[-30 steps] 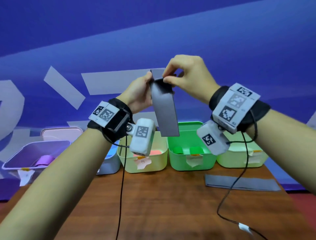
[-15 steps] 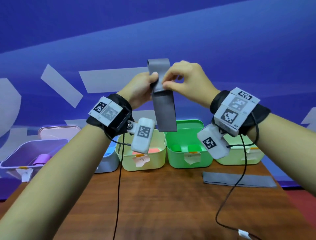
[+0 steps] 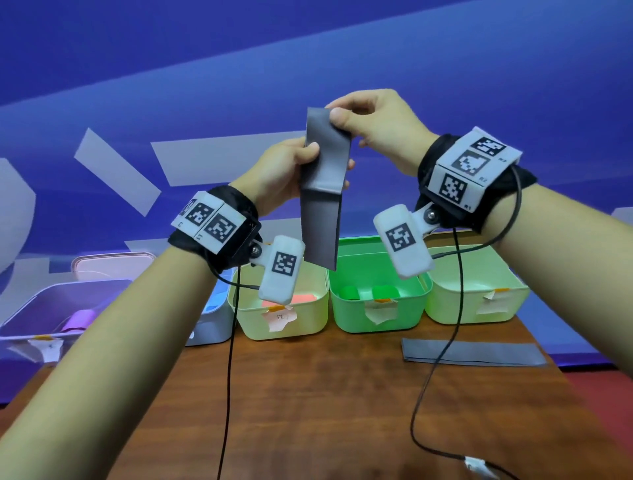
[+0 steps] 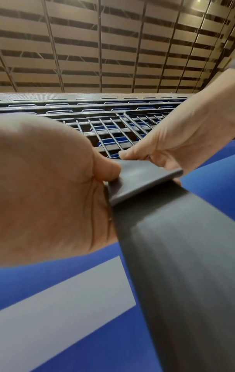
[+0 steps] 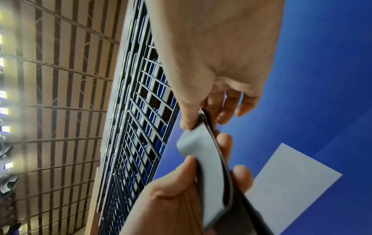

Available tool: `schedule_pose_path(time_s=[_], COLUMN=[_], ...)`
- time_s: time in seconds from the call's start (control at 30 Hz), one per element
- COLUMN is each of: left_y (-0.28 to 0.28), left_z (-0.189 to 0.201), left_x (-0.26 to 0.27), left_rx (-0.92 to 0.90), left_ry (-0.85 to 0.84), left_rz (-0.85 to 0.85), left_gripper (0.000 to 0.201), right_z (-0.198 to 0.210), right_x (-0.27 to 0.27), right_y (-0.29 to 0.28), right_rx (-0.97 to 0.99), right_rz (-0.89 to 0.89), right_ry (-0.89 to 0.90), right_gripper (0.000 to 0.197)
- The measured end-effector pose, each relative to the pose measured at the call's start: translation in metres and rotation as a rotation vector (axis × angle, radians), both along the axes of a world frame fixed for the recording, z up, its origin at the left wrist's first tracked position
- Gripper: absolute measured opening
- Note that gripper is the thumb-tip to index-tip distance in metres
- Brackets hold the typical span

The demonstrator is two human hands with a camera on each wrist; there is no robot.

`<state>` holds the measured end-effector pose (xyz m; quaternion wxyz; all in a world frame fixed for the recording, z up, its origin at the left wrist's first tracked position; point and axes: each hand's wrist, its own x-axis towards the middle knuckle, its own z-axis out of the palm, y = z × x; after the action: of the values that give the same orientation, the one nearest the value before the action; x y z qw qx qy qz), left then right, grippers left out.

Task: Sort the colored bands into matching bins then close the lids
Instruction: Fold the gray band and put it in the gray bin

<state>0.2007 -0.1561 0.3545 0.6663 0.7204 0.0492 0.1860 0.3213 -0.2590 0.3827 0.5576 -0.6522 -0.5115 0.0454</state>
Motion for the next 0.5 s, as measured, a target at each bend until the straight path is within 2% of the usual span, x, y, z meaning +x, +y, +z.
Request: schedule_pose_path(time_s=[0.1, 0.3, 0.43, 0.5], left_y=[-0.002, 0.002, 0.001, 0.000], left_z=[-0.004, -0.018, -0.024, -0.026], left_x=[0.002, 0.006, 0.005, 0.007], left_rx=[0.011, 0.171, 0.195, 0.175], left_ry=[0.026, 0.130, 0.273, 0.276], left_rz=[-0.024, 0.092, 0.055, 0.069], left_gripper=[0.028, 0.015, 0.019, 0.019], right_z=[0.003, 0.004, 0.004, 0.005], right_x=[0.002, 0.010, 0.013, 0.012], right_y=[0.002, 0.007, 0.004, 0.002], right_rx=[0.015, -0.011, 0.003, 0.010], right_rz=[-0.041, -0.155, -0.121, -0.085], right_ry=[-0.002, -0.009, 0.023, 0.031], right_gripper=[0.017, 0.011, 0.007, 0.005])
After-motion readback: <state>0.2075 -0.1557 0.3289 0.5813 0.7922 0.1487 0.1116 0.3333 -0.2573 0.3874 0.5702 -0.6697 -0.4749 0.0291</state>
